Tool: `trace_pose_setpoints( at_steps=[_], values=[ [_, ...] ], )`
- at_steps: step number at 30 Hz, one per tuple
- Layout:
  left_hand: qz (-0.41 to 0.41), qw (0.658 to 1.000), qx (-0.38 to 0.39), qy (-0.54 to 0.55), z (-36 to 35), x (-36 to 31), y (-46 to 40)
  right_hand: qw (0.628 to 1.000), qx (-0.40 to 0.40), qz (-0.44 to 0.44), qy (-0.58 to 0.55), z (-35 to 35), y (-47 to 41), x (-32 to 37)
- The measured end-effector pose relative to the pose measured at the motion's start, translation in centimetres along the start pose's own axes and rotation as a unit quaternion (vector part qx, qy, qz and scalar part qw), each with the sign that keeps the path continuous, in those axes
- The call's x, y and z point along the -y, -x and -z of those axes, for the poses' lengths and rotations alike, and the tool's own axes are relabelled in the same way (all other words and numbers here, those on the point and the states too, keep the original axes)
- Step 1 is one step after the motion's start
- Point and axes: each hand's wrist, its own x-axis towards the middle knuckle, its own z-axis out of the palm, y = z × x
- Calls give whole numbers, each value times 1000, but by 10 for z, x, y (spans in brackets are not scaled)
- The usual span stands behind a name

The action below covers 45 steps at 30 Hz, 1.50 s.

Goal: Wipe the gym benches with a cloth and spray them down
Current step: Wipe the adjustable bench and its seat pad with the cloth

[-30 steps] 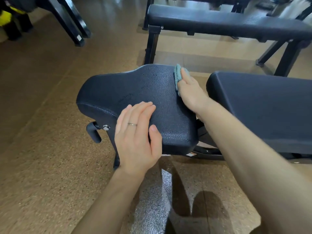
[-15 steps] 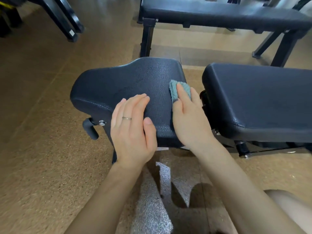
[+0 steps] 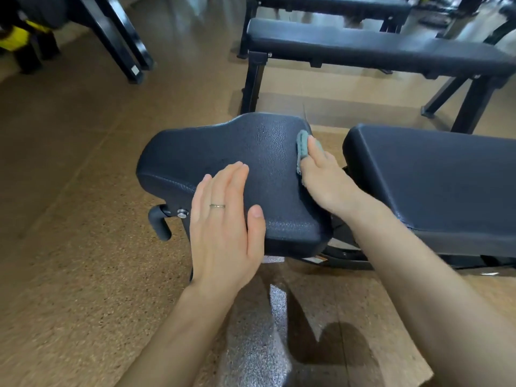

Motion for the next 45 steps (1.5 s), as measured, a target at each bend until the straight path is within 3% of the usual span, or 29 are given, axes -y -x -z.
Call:
trace_pose_setpoints(
  at_steps=[6,11,14,18,22,27,33,35,41,45],
  values=[
    [182,982,-44,14,0,9,-8,977,44,4,208,2,-107,41],
    [335,937,-72,73,9,50,-18,932,58,182,307,-24,-54,68],
    [325,939,-57,96,6,60,-16,902,88,279,316,-27,13,56],
    [327,936,-50,117,0,61,-15,880,131,337,308,-2,61,32],
    [324,936,-51,129,-1,59,-14,874,159,339,309,-10,25,53],
    [323,935,-45,138,0,62,-12,883,130,317,320,-64,-55,128],
    [317,939,-31,132,3,64,-8,866,154,371,299,-72,-58,139],
    [321,937,-32,133,3,63,-10,877,125,348,309,-58,-72,128],
    [324,935,-26,140,8,62,-9,943,10,168,287,-3,-102,49],
    [321,935,-32,148,7,60,-10,975,22,99,199,11,-58,23]
  ],
)
